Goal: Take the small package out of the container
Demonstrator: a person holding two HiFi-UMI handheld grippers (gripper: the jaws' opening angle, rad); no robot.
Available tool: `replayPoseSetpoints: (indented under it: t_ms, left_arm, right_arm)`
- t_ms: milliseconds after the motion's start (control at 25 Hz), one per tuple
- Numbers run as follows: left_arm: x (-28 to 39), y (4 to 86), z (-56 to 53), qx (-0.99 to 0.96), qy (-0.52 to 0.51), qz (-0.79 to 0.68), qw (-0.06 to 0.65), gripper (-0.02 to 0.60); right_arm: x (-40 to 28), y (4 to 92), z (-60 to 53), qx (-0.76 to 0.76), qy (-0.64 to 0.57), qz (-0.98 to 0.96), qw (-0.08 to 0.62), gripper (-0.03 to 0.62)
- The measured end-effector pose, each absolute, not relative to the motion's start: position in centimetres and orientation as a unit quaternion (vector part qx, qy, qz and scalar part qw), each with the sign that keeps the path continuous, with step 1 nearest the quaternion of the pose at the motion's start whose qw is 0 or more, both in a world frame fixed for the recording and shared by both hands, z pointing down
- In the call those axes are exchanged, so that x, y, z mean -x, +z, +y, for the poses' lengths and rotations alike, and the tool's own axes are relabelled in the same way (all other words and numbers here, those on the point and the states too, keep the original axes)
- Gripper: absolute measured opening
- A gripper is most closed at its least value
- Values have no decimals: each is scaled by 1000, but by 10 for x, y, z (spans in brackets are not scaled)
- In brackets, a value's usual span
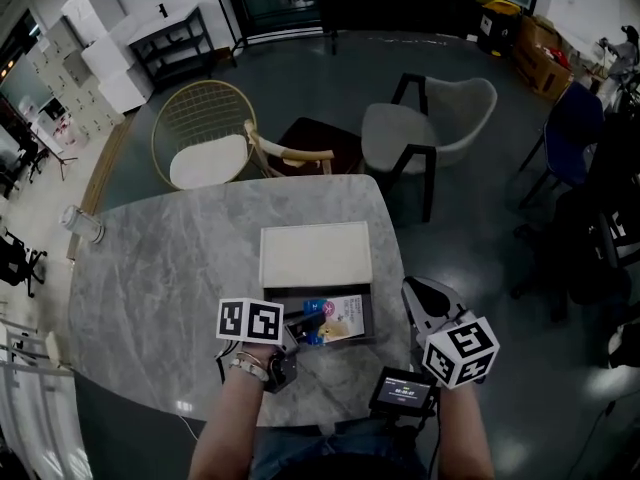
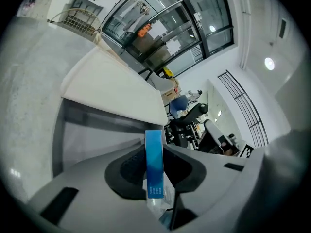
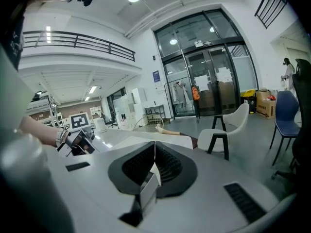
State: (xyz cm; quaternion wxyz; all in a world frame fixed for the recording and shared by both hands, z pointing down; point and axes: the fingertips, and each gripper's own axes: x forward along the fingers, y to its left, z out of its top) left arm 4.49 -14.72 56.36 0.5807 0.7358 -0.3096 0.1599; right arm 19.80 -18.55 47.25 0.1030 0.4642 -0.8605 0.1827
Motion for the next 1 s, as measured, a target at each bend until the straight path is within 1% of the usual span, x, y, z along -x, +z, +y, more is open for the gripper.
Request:
replayPoseSetpoints:
  t_ms: [120,360,560,720,1000]
  left_arm:
    - [-29,553,-144,-736,138,-323,579,94]
    - [24,537,-137,-732,99,-342,580,94]
    - [59,520,-141,-744,69,-347,567,94]
    - [72,498,-146,-759,39,-339,554,94]
    - [68,453,-162,-791,-13,-327,518,94]
  right_arm:
    - [-188,475,-185,-455,189,-864,104,25]
    - [-151,474,-178,-456,196,-862,106,25]
    - [-122,459,-172,-449,172,-868,125,25]
    - [-106,439,-174,-451,149,-870,131,25]
    - [-104,385,-179,-456,81,-877,124,25]
